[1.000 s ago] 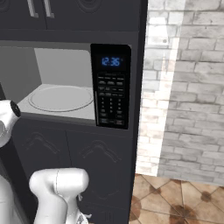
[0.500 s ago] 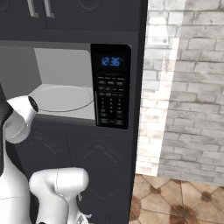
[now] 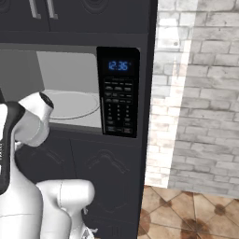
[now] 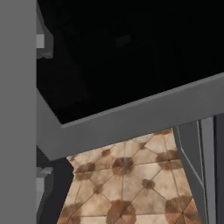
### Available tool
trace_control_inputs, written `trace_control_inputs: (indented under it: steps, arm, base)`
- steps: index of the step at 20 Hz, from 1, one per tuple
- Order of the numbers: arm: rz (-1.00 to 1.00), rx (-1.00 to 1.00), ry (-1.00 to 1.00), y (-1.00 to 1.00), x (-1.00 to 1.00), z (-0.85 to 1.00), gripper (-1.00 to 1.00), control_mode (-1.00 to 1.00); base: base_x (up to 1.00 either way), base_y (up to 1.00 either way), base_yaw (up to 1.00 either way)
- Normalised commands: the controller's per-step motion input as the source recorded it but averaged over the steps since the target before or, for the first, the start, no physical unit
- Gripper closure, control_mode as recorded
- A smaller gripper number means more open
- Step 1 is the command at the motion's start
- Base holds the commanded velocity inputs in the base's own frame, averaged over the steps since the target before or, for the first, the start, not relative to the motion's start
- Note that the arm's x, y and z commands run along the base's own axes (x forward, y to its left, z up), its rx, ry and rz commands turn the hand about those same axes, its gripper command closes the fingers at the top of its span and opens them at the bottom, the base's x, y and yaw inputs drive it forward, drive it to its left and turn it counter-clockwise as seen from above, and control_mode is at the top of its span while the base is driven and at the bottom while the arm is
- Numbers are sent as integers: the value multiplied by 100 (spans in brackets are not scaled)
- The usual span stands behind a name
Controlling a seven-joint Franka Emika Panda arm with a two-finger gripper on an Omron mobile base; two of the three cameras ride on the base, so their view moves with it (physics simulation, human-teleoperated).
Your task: Place the sponge inside the microwave to prepare for sanitizing.
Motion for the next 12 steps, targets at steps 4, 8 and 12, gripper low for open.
trace_control_inputs:
  steps: [4, 8, 12]
  arm:
    - [0, -32, -1, -40, 6, -1, -100, -100]
    - [0, -35, 0, -29, 10, -3, -100, -100]
    - [0, -37, 0, -36, 12, -6, -100, -100]
  base:
    - [0, 0, 0]
    - [0, 0, 0]
    - [0, 0, 0]
